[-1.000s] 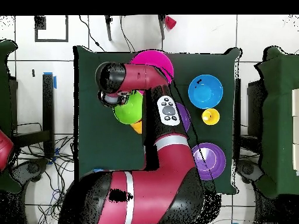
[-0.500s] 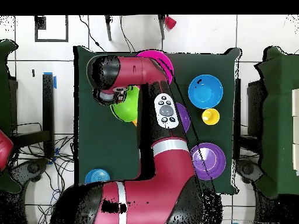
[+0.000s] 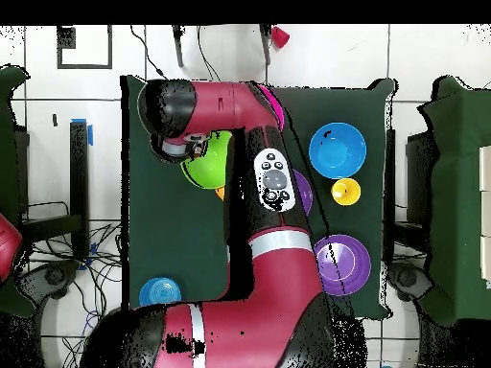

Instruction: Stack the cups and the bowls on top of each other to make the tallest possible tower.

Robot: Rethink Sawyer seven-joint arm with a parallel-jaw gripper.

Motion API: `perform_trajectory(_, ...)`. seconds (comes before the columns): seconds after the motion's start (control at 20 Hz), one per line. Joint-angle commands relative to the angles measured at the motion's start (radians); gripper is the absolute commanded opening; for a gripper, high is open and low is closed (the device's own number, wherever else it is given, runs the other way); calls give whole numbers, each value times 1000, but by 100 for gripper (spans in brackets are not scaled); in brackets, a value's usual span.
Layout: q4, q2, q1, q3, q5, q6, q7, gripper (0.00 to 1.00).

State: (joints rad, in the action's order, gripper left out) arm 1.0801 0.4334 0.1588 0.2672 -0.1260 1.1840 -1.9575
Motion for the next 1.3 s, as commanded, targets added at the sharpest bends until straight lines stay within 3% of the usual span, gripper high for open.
perform_trajectory(0.05, -46, -17, -23, 45, -64, 97, 120, 0)
perform_trajectory(0.8, -327, -227, 10, 89, -91, 177, 252, 0)
perform_trajectory(1.3, -442, -291, -1, 88, -101, 249, 289, 0)
